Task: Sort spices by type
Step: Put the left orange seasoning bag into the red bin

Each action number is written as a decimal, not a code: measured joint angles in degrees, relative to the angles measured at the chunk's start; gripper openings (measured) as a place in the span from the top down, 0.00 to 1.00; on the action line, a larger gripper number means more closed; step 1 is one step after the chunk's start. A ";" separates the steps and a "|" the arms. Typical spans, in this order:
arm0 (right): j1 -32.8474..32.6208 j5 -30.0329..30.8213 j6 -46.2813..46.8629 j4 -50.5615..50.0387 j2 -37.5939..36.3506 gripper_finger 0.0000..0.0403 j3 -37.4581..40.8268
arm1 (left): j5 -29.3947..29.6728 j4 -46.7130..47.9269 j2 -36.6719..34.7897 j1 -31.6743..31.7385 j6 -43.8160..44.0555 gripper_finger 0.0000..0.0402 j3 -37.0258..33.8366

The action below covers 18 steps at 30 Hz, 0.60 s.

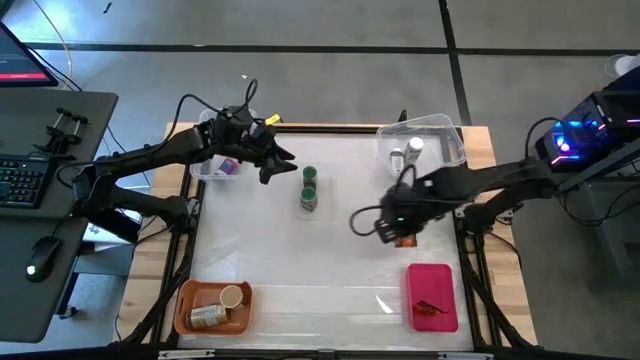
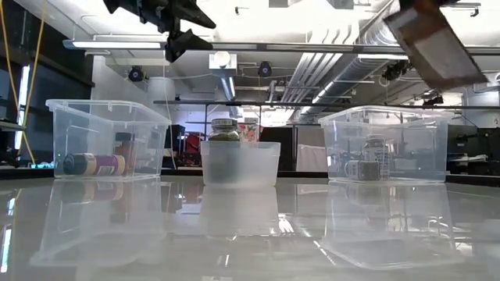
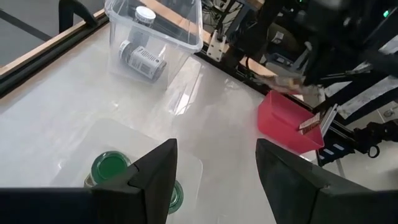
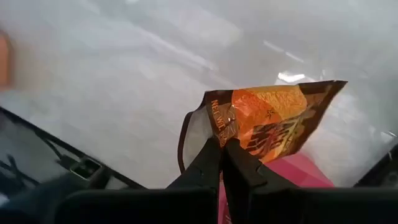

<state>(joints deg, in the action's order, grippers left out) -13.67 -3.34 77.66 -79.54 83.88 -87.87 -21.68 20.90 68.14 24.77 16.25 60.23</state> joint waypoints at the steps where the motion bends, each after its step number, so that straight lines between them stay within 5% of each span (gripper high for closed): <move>1: -1.08 1.31 1.87 -0.19 -1.11 1.00 -0.41 | 0.01 -0.28 0.00 0.00 0.00 0.49 0.00; 18: -14.71 -0.82 20.92 -2.38 -9.25 1.00 -0.51 | 0.00 -2.85 0.00 0.00 0.00 0.49 0.00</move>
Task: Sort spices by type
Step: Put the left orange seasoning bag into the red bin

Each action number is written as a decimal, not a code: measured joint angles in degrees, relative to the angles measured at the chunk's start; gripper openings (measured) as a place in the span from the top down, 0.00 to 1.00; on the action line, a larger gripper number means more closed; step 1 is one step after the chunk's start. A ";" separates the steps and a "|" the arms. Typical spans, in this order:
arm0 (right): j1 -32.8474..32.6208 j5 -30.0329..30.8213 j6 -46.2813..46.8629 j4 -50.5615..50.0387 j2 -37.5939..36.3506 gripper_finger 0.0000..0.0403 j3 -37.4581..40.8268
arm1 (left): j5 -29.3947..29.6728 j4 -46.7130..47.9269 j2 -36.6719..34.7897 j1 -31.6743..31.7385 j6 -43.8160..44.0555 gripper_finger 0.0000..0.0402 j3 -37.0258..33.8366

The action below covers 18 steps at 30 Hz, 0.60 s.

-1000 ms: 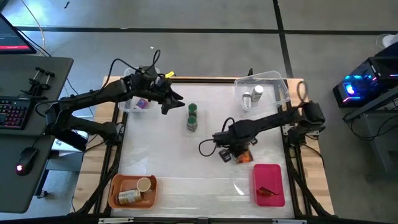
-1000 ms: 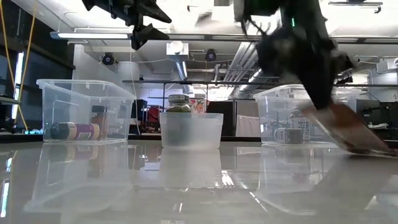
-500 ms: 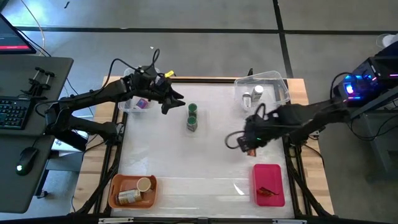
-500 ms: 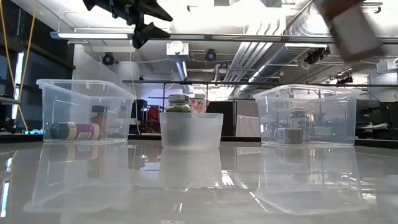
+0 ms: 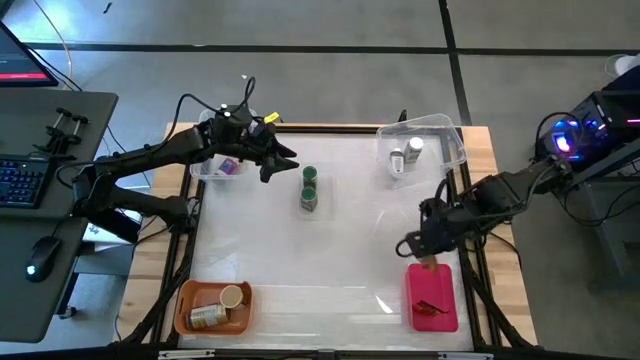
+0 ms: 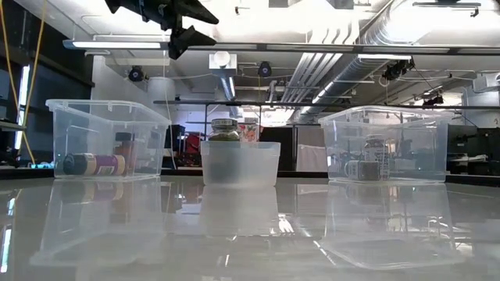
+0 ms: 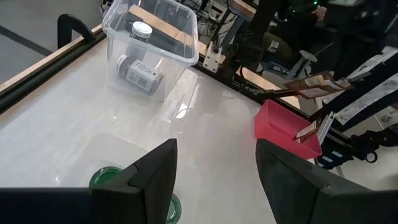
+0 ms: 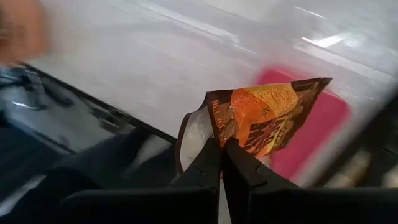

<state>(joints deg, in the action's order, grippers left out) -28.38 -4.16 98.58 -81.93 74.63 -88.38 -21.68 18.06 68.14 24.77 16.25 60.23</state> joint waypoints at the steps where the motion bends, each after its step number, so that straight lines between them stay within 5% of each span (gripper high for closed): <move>1: -0.51 -1.28 0.11 -1.51 0.25 1.00 0.10 | 0.01 -0.15 0.00 0.00 0.02 0.49 0.00; 9: -2.90 -8.43 -12.91 4.17 0.70 1.00 6.46 | 0.01 -0.41 0.00 0.00 0.02 0.49 0.00; 18: -5.74 -24.91 -27.57 14.61 0.52 1.00 15.30 | 0.05 -0.43 0.00 0.00 0.04 0.49 0.00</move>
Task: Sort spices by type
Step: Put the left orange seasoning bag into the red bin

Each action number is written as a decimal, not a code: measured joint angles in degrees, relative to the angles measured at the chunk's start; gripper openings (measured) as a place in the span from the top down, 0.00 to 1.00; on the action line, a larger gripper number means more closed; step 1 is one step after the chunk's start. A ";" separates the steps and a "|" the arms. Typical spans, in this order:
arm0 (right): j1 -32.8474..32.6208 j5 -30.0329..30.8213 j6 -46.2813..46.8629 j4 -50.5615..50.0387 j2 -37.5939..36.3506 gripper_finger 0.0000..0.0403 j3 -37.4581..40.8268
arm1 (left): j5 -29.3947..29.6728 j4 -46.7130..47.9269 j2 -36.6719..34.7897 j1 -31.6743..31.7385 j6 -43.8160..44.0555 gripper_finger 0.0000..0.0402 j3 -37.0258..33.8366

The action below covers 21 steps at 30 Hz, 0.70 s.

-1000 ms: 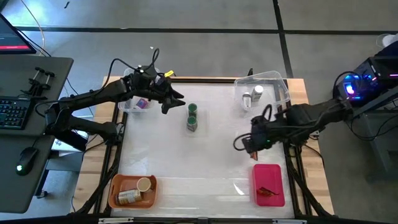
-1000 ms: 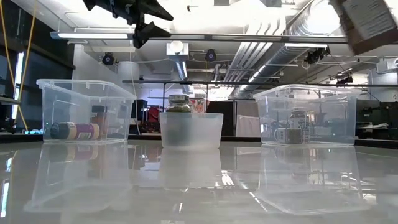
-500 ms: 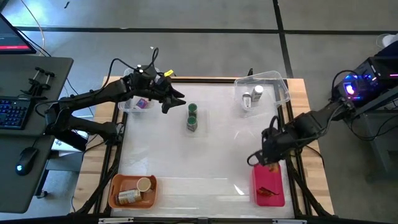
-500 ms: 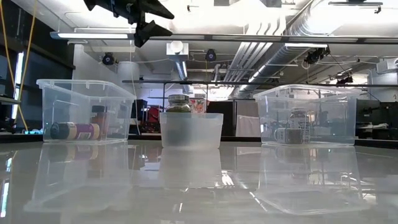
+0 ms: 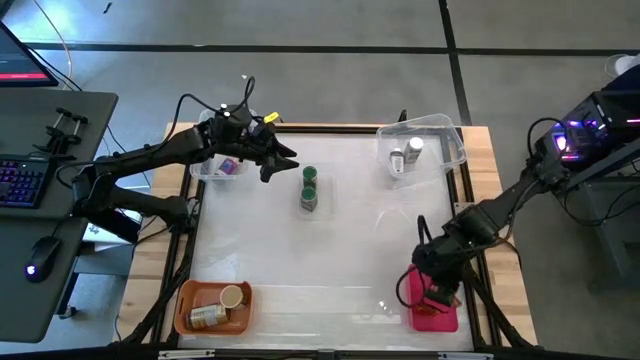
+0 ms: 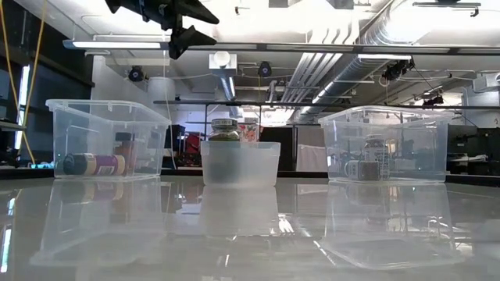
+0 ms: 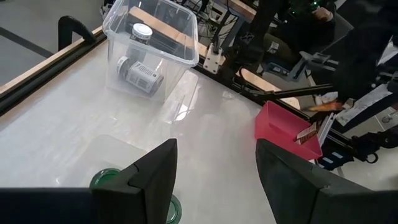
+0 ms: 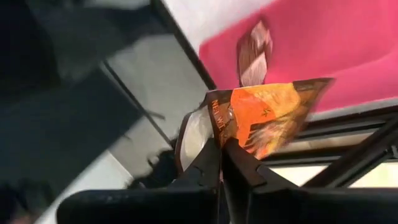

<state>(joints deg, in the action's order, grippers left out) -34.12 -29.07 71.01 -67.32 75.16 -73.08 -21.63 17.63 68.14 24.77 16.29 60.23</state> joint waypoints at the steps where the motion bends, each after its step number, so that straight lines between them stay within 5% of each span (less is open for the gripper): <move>1: -0.19 -0.77 -1.59 0.23 0.00 1.00 0.94 | 0.15 -0.06 0.00 0.00 0.00 0.49 0.00; 14: 1.66 -1.34 -18.01 6.56 0.04 1.00 8.03 | 0.29 -1.21 0.00 0.00 0.00 0.49 0.00; 21: 0.28 -1.10 -26.70 1.74 0.52 1.00 8.11 | 1.80 -1.15 0.00 -0.02 -0.02 0.49 0.00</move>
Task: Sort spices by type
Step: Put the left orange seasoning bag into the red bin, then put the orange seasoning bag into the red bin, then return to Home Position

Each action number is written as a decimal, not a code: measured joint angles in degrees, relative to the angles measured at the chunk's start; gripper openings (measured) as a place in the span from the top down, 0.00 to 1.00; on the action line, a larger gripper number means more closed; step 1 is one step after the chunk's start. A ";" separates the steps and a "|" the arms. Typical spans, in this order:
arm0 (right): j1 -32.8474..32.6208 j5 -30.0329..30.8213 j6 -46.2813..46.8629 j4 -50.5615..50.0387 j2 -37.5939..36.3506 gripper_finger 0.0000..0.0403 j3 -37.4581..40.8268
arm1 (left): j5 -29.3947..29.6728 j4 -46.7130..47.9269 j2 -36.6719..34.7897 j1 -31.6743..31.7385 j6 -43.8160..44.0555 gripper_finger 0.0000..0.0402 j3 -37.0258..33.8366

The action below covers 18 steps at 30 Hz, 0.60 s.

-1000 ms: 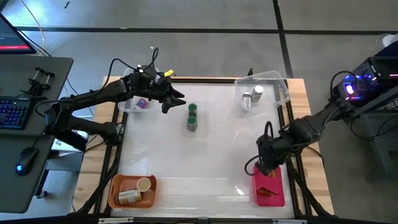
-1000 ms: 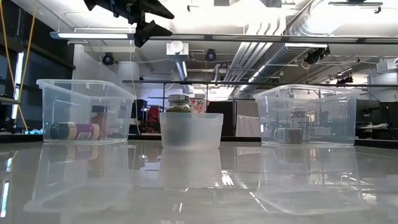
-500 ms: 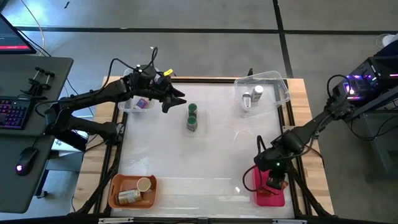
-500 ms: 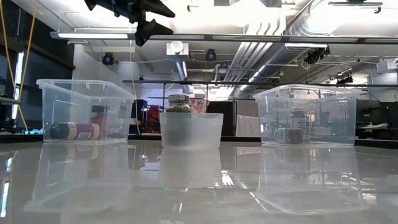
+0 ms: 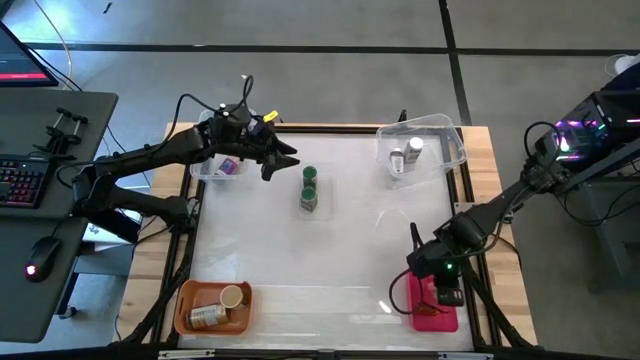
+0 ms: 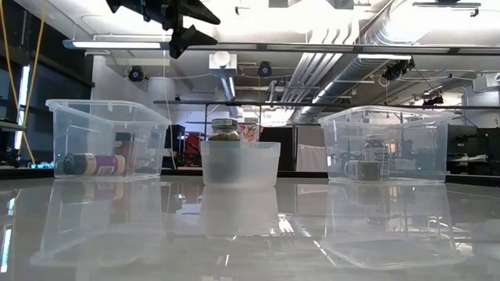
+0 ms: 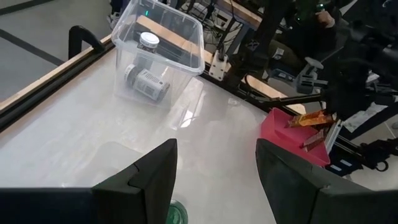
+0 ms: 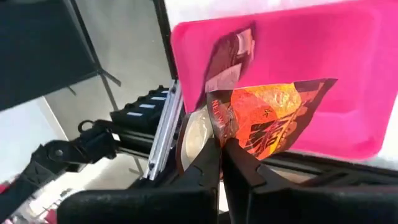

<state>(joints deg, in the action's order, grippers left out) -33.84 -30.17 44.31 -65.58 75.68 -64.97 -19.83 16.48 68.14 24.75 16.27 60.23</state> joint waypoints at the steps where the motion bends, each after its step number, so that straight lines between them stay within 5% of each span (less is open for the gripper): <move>1: -0.02 -0.01 -0.53 0.26 0.00 1.00 0.00 | 0.05 -0.03 0.00 0.02 0.01 0.49 0.00; 9: -0.02 3.62 0.87 3.76 0.03 0.95 0.00 | 1.48 0.01 0.00 0.00 0.02 0.49 0.00; 18: -0.40 3.19 8.55 2.74 1.99 0.72 0.00 | 1.53 0.18 0.00 -0.07 0.02 0.49 0.00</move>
<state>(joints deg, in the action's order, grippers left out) -34.24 -26.98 52.86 -62.84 77.67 -64.97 -18.31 16.67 68.14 24.69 16.29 60.23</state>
